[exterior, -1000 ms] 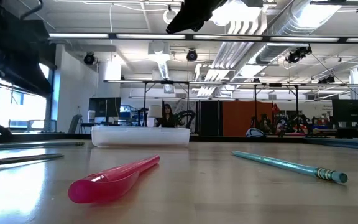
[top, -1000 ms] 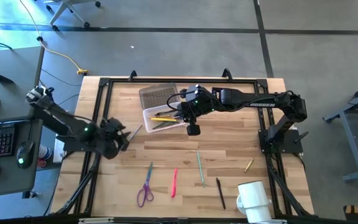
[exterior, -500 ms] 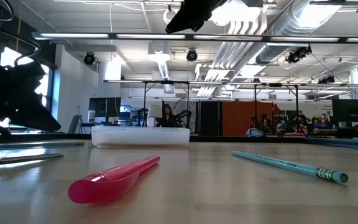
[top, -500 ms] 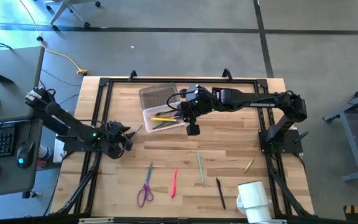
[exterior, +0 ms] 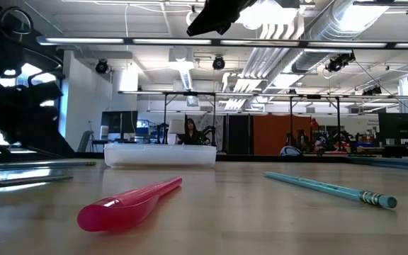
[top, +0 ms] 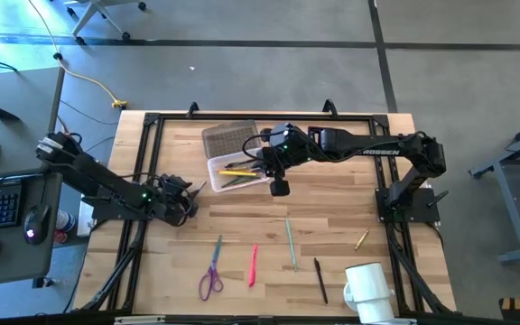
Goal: Pick & place school supplies into a supply box
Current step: Put the blue colored pencil into the transparent supply box
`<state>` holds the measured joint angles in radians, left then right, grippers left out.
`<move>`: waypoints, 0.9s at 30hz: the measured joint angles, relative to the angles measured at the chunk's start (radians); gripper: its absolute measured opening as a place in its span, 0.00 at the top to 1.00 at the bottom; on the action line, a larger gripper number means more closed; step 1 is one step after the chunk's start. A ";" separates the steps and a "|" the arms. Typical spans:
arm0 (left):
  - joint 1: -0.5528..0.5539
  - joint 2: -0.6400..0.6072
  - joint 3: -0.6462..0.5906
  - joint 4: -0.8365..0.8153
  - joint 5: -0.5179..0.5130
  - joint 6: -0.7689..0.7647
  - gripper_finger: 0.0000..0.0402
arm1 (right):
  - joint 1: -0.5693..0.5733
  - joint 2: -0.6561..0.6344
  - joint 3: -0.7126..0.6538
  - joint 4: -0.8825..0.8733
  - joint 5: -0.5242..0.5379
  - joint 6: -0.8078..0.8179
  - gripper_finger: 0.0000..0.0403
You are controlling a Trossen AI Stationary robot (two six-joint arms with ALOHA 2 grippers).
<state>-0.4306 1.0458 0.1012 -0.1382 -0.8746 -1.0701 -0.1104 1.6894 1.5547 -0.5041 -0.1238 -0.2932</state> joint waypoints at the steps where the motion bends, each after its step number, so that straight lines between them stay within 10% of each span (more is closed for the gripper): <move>1: 0.002 0.014 0.000 0.002 0.004 -0.003 0.45 | 0.000 0.000 0.000 -0.001 0.000 0.000 0.93; 27: 0.004 0.575 0.005 0.392 -0.159 -0.197 0.45 | 0.000 0.000 0.000 -0.011 0.000 -0.003 0.93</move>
<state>-0.4270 1.6210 0.1066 0.2534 -1.0334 -1.2671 -0.1105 1.6894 1.5547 -0.5146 -0.1238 -0.2966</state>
